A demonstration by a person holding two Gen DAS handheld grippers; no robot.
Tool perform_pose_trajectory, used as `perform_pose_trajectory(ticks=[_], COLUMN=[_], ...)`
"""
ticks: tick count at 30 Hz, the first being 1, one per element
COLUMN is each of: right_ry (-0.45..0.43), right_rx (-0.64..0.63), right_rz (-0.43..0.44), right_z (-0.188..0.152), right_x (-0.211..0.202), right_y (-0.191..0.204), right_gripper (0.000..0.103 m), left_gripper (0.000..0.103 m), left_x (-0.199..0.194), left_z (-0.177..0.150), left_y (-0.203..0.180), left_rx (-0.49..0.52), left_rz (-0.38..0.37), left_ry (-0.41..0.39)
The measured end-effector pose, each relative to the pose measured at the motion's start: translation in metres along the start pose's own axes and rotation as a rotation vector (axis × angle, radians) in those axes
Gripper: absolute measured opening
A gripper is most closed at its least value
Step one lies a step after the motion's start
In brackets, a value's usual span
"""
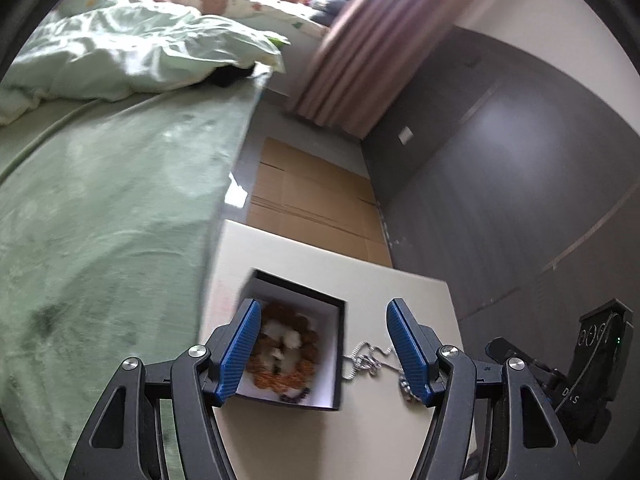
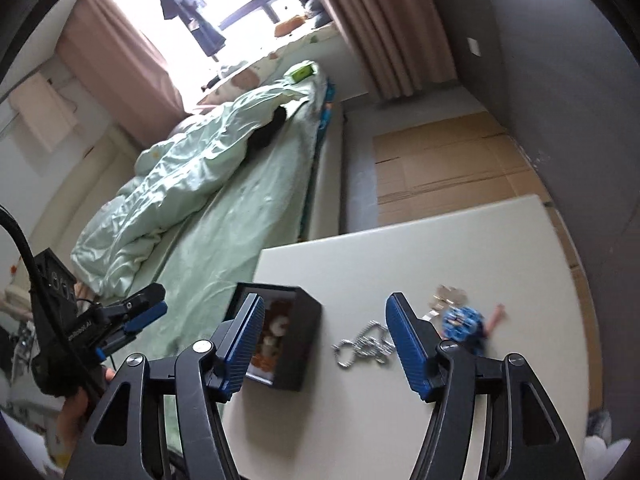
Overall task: Organize jewelry
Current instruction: 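Move the left tool to the pile and grasp the blue flower bracelet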
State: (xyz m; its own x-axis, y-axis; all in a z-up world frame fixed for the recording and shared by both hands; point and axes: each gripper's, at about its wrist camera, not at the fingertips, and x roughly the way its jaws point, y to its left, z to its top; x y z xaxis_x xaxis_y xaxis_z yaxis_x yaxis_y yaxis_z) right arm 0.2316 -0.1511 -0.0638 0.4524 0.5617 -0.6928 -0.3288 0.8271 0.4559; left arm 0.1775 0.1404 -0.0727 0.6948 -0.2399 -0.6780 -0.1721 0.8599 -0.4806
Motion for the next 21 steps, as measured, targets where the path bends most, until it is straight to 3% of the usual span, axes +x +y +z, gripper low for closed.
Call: perform_pose_trajectory(ticks=[10, 21], right_ry=[-0.023, -0.050], right_rx=[0.134, 0.207], right_rz=[-0.009, -0.059], right_z=[-0.019, -0.031], right_x=[-0.031, -0.057], right_y=[-0.058, -0.102], right_gripper=[0.064, 0.063], left_gripper=[0.066, 0.065], left_x=[0.040, 0.096], left_z=[-0.027, -0.059], left_y=[-0.068, -0.120], left_rx=[0.159, 0.238], left_rz=[-0.044, -0.059], left_ry=[0.084, 0.166])
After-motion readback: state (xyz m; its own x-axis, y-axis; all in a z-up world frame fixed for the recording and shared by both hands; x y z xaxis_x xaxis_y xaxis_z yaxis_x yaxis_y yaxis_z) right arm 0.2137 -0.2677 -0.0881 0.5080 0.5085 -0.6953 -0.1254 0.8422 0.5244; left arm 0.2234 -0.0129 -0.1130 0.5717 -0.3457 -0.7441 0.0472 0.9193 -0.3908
